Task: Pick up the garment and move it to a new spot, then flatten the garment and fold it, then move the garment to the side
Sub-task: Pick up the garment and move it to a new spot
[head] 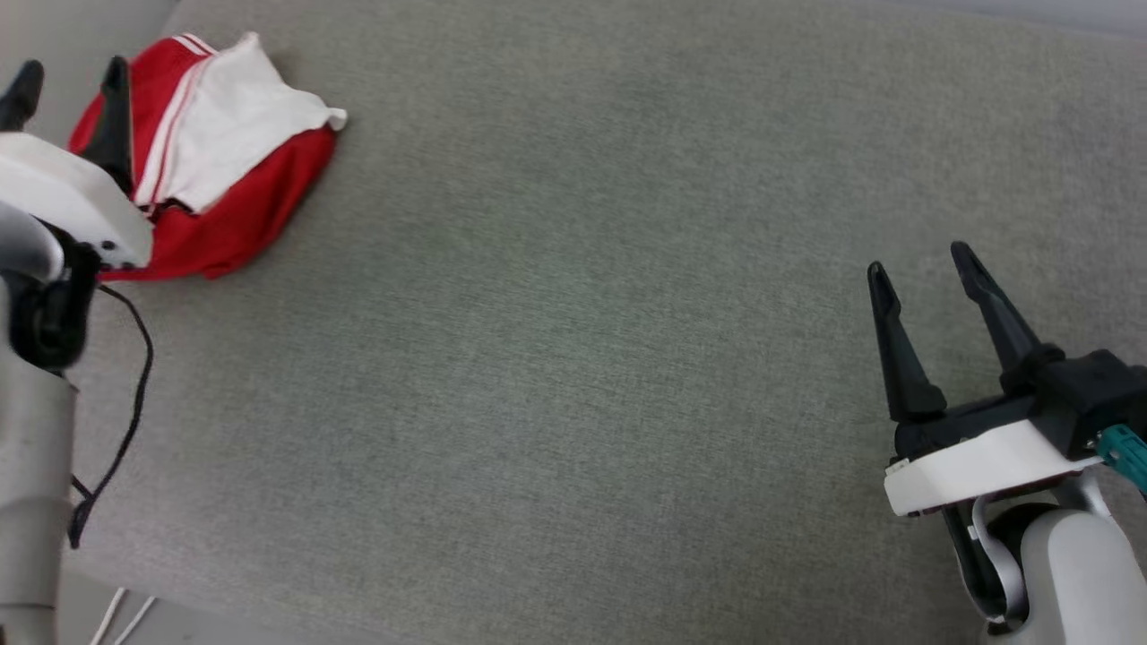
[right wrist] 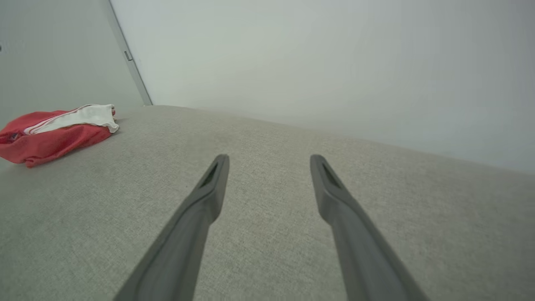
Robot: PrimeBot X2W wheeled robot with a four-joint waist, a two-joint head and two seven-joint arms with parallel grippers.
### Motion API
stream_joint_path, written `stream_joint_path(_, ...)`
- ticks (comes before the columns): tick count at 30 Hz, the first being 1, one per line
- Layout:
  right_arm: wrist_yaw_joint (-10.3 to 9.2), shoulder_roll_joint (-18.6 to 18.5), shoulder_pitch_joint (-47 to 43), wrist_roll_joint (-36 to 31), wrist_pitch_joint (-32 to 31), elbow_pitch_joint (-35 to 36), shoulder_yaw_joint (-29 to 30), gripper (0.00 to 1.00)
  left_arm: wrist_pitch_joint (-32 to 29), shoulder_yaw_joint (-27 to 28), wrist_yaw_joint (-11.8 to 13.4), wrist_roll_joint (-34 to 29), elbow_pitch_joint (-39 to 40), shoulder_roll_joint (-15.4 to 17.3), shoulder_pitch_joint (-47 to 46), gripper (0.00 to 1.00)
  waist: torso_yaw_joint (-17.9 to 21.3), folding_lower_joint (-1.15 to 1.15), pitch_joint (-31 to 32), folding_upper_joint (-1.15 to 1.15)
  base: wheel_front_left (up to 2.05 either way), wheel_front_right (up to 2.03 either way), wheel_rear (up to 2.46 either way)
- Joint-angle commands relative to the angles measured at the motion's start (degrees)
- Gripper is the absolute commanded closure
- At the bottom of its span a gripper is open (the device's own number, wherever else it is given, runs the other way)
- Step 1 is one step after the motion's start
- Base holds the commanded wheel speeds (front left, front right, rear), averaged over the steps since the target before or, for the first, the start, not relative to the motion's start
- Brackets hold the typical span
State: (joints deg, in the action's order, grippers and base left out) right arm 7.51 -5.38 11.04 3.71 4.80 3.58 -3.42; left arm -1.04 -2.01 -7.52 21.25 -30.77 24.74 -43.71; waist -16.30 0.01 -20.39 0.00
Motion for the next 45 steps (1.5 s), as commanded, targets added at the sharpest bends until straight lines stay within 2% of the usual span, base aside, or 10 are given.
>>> stream_joint_path(1,-0.04,-0.30,1.82,0.22,0.70,-0.24,0.09,0.00,-3.86,-1.28,0.03,3.02,-0.69,1.88,-2.17,0.00,4.46,-0.01,-4.92,0.00,0.00,0.00,0.00)
stream_joint_path(5,-0.03,0.07,3.79,0.03,1.90,-0.74,-0.47,0.00,-12.36,-5.48,0.05,9.93,-0.62,8.72,-5.14,0.00,6.64,-0.01,-8.30,0.00,0.00,0.00,0.00)
stream_joint_path(11,-0.04,0.47,6.50,-0.28,3.09,-1.60,-1.52,0.00,-23.46,-8.56,0.07,18.24,-3.56,14.66,-6.82,0.00,8.96,-0.01,-12.50,0.00,0.00,0.00,0.00)
stream_joint_path(18,-0.04,0.69,8.61,-0.06,4.20,-3.10,-2.44,0.00,-32.90,-9.31,0.73,22.22,-11.49,16.07,-3.84,0.00,11.08,-0.01,-14.93,0.00,0.00,0.00,0.00)
stream_joint_path(19,-0.04,0.65,8.90,-0.05,4.27,-3.45,-2.19,0.00,-37.01,-10.33,2.12,22.72,-14.73,15.38,-1.74,0.00,11.53,-0.01,-15.25,0.00,0.00,0.00,0.00)
stream_joint_path(22,-0.04,0.51,8.81,0.05,4.26,-3.70,-1.83,0.00,-40.12,-11.05,3.82,22.84,-16.68,14.83,-0.51,0.00,11.66,-0.01,-15.08,0.00,0.00,0.00,0.00)
stream_joint_path(23,-0.04,0.50,8.73,0.09,4.19,-3.74,-1.76,0.00,-40.29,-11.44,4.10,22.34,-16.66,15.06,-0.36,0.64,11.64,-0.01,-14.86,0.00,0.00,0.00,0.00)
stream_joint_path(24,-0.04,0.50,8.63,0.09,4.15,-3.79,-1.65,0.00,-39.34,-11.63,4.41,21.65,-16.25,15.31,-0.53,1.00,11.58,-0.01,-14.54,0.00,0.00,0.00,0.00)
stream_joint_path(33,-0.04,0.99,5.23,0.23,4.28,-4.37,-0.07,0.00,-26.50,-12.18,6.75,16.39,-12.54,16.43,-6.23,1.00,9.30,-0.01,-6.39,0.00,0.00,0.00,0.00)
stream_joint_path(45,-0.04,2.21,-1.95,1.99,3.93,-3.73,2.28,0.00,1.09,-12.19,7.44,12.21,-10.74,9.84,-7.59,1.00,8.53,-0.01,7.76,0.00,0.00,0.00,0.00)
